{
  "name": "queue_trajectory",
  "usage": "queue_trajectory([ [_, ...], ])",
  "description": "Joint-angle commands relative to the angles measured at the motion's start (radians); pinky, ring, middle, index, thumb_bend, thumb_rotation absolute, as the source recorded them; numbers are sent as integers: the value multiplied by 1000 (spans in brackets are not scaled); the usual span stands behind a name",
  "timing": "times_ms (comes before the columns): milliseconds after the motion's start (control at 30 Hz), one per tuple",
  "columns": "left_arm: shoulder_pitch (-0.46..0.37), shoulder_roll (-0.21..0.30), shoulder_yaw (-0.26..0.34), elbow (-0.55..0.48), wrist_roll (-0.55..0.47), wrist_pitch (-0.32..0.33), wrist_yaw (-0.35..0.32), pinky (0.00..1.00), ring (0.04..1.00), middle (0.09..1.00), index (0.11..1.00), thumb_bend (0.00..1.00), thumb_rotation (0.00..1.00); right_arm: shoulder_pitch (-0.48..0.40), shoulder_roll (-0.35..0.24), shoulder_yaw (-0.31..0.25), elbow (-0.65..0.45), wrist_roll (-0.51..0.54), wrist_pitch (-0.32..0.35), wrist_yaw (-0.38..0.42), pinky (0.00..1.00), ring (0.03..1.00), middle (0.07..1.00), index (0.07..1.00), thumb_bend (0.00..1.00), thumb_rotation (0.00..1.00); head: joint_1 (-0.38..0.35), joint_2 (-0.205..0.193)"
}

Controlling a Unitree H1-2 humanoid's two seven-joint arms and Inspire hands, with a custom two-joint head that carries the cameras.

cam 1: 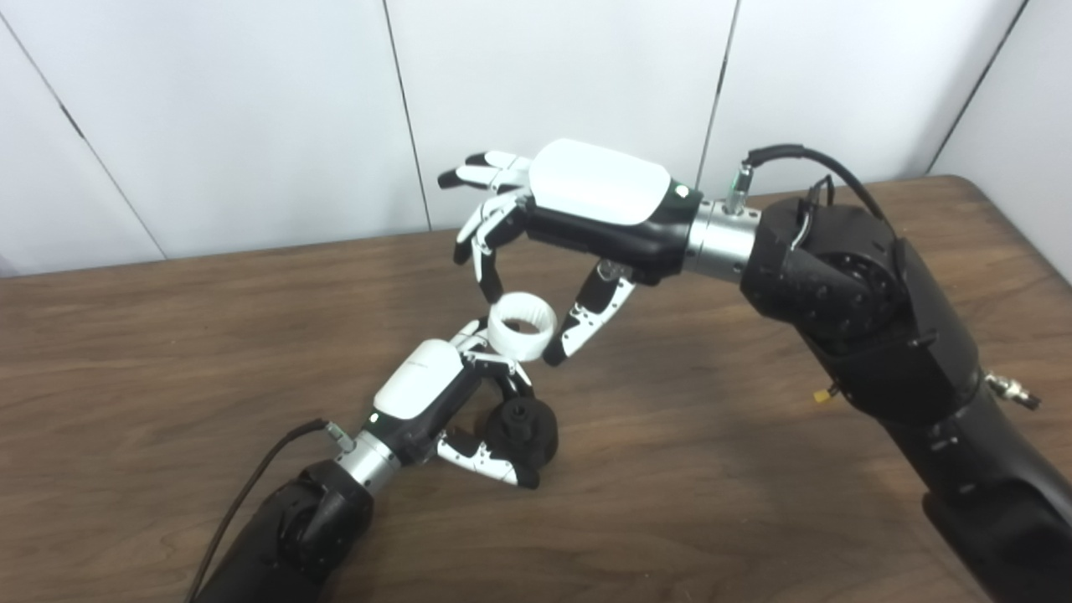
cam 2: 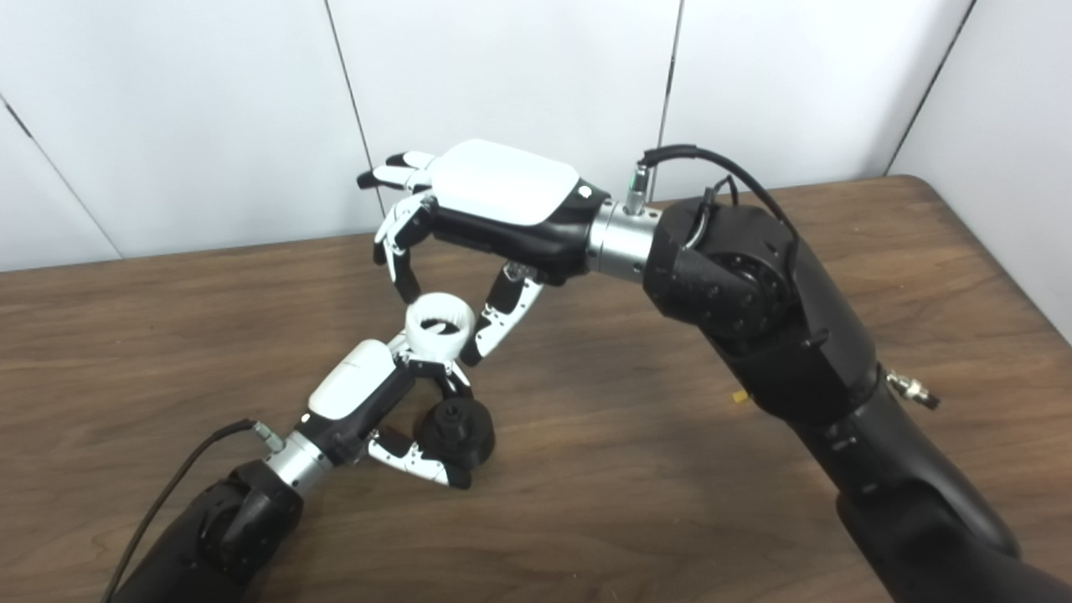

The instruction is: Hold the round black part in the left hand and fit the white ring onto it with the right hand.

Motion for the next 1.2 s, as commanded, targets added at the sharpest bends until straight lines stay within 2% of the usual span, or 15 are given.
queue_trajectory([
  [0,42,-2,-33,23,32,26,-43,1000,933,715,481,524,57,-31,-3,-17,-39,16,-2,-8,1000,972,726,478,524,138,3,3],
  [267,44,-2,-35,-9,31,56,-58,1000,937,721,481,524,58,13,2,0,-52,8,-16,-9,1000,969,731,479,524,138,10,4],
  [600,48,0,-41,-29,25,63,-59,1000,941,725,481,524,60,87,-1,1,-35,-1,-49,-25,1000,954,735,479,524,137,19,9],
  [1167,54,-4,-59,-62,27,97,-69,1000,945,728,481,524,59,90,-1,17,43,-30,-89,-24,1000,973,744,480,525,136,34,-6],
])
